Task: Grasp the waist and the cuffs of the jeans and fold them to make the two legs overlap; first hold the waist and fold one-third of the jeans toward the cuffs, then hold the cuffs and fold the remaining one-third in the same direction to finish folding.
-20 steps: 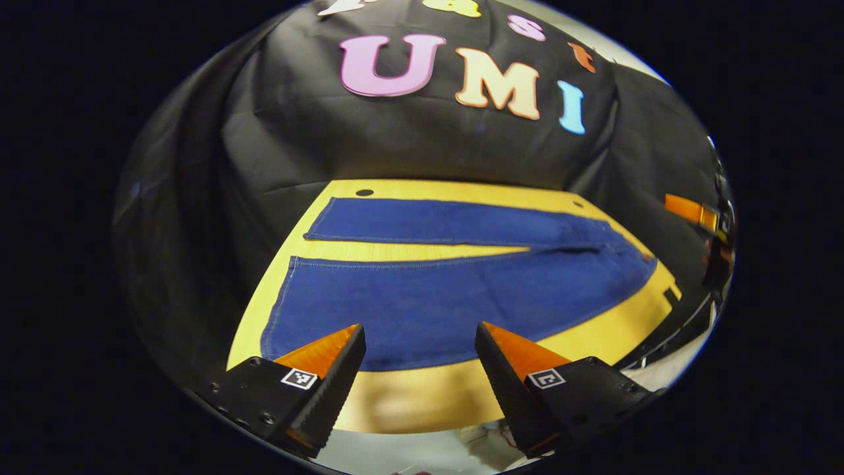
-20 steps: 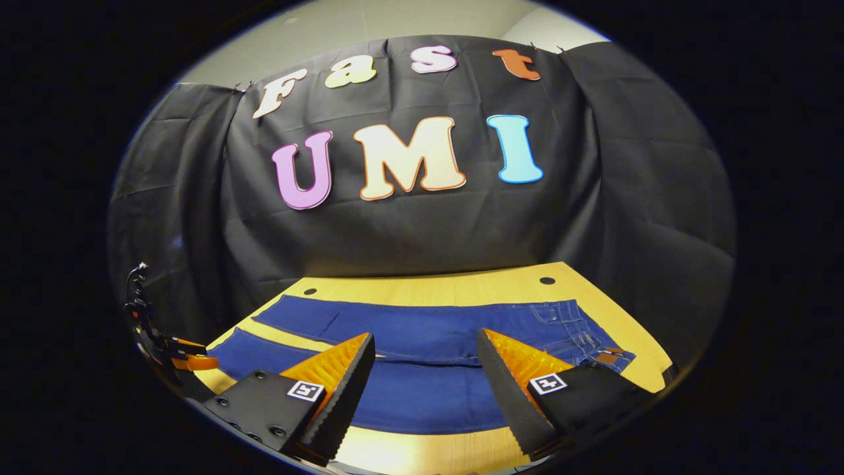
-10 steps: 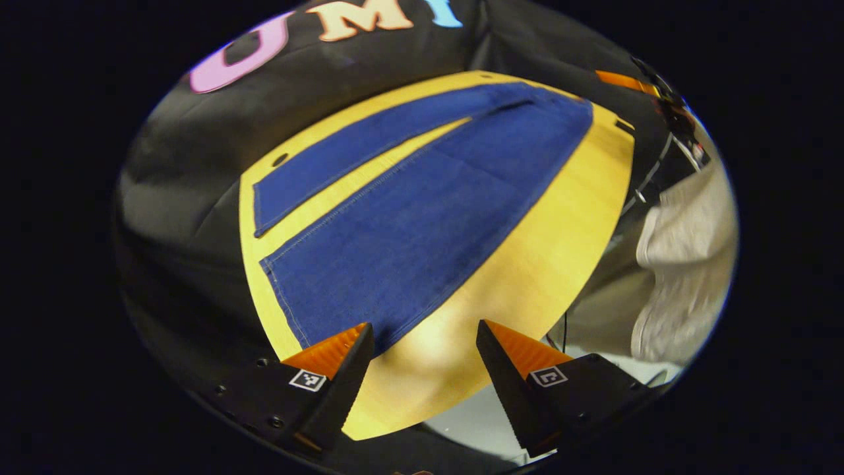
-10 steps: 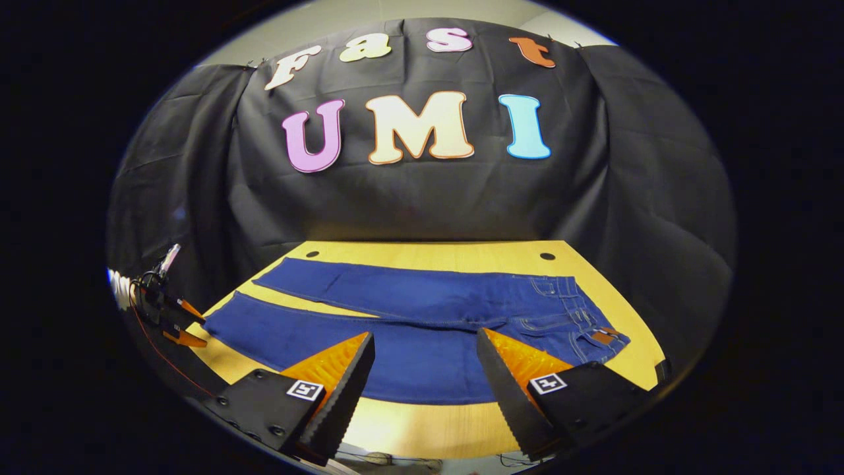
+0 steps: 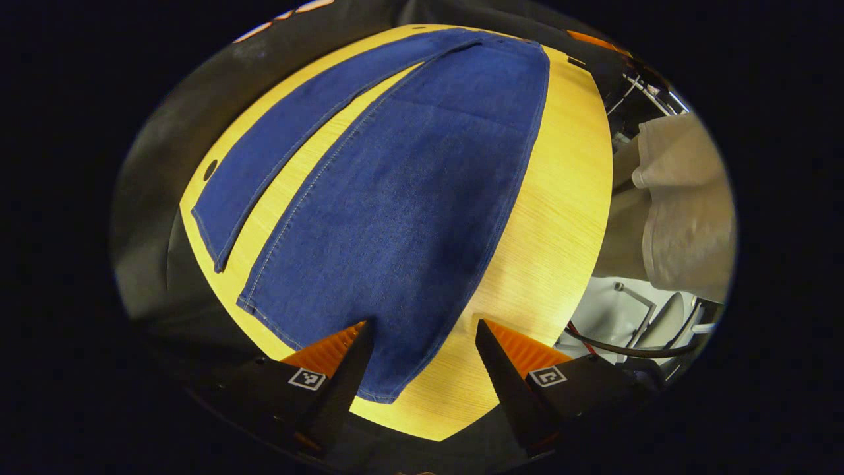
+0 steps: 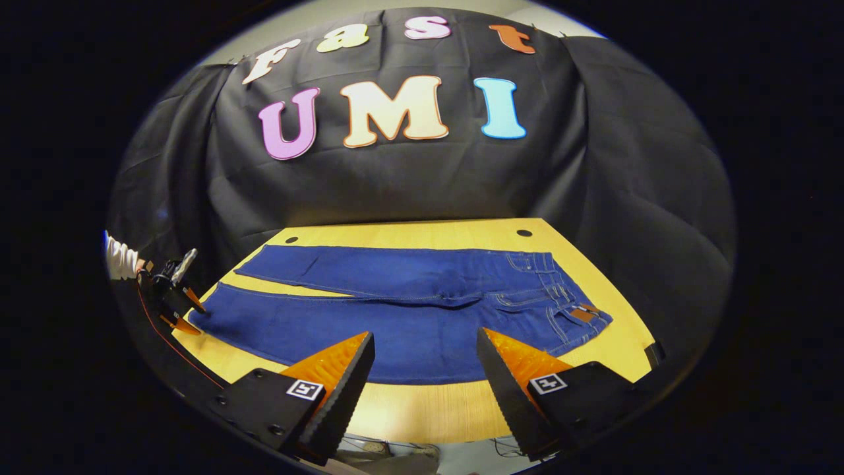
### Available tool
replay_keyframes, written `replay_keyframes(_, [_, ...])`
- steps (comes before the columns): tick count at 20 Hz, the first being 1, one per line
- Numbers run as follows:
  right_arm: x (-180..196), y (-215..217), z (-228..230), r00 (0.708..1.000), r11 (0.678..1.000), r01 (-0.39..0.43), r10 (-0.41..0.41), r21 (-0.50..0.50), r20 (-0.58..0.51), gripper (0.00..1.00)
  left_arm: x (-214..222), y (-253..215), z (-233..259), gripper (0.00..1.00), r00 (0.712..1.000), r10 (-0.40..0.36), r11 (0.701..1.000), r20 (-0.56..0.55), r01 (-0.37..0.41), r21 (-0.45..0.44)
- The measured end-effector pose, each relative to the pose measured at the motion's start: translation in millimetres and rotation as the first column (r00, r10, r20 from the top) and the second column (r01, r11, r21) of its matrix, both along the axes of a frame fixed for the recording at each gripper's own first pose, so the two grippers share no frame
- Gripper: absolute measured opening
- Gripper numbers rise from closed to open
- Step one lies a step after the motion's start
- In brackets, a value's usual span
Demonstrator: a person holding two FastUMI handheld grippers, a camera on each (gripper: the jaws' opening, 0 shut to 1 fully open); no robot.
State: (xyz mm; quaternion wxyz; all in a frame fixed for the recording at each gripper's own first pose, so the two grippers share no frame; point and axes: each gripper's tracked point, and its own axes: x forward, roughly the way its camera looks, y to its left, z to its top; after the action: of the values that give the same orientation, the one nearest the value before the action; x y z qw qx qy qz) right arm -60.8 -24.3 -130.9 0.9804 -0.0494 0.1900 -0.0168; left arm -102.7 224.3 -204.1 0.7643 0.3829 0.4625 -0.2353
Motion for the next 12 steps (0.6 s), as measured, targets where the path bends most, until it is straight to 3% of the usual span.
replay_keyframes(1, [0,-5,0,1.000,1.000,0.012,-0.012,0.010,-0.001,0.98,-1,-2,-2,0.96,1.000,-0.012,1.000,-0.010,0.012,0.011])
replay_keyframes(2, [1,-10,2,1.000,1.000,0.024,-0.024,0.013,0.003,0.97,-1,-3,-5,0.96,1.000,-0.021,0.999,-0.019,0.022,0.024])
replay_keyframes(3, [2,-14,4,0.999,0.999,0.031,-0.031,0.012,0.005,0.97,-1,-3,-7,0.89,0.999,-0.023,0.999,-0.030,0.024,0.031])
replay_keyframes(4, [3,-18,5,0.999,0.999,0.037,-0.037,0.005,0.006,0.98,-3,-6,-8,0.95,0.999,-0.026,0.999,-0.043,0.027,0.026])
replay_keyframes(9, [8,-25,4,0.999,0.999,0.043,-0.043,-0.003,-0.009,0.98,-4,-9,-15,0.88,0.992,-0.043,0.998,-0.119,0.048,0.033])
replay_keyframes(12, [13,-23,6,0.999,0.999,0.045,-0.045,0.015,0.001,0.98,-2,-11,-15,0.89,0.985,-0.076,0.994,-0.153,0.087,0.066])
